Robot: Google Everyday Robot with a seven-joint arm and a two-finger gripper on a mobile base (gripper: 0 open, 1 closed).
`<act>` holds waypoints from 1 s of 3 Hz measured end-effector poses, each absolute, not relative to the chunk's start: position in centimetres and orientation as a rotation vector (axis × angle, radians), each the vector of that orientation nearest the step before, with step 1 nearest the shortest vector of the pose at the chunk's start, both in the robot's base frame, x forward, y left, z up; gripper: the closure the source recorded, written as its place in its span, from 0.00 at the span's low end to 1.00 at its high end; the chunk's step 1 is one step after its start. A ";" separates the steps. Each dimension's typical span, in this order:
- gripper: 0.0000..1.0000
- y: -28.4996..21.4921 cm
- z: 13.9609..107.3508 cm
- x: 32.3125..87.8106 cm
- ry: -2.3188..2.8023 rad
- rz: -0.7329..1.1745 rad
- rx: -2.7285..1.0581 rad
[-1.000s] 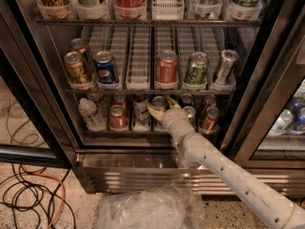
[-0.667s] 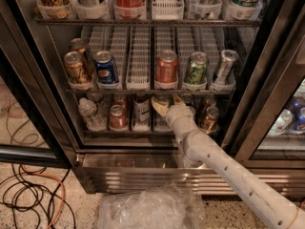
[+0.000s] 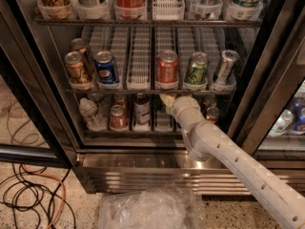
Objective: Pick green can from bottom shelf of fridge
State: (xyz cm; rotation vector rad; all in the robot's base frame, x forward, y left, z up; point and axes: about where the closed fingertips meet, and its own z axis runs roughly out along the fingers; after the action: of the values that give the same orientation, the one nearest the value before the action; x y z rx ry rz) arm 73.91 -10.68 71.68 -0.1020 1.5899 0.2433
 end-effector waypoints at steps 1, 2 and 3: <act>1.00 -10.7 71.7 73.9 1.590 0.243 -0.102; 1.00 -10.6 71.6 73.4 1.630 0.271 -0.108; 1.00 -11.4 72.2 71.6 1.707 0.289 -0.153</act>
Offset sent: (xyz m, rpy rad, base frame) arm -0.0190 -0.0003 -0.0028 0.0284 0.1360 0.0694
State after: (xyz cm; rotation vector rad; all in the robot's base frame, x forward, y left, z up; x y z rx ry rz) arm 71.62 -11.36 72.19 -0.1533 1.7070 0.2890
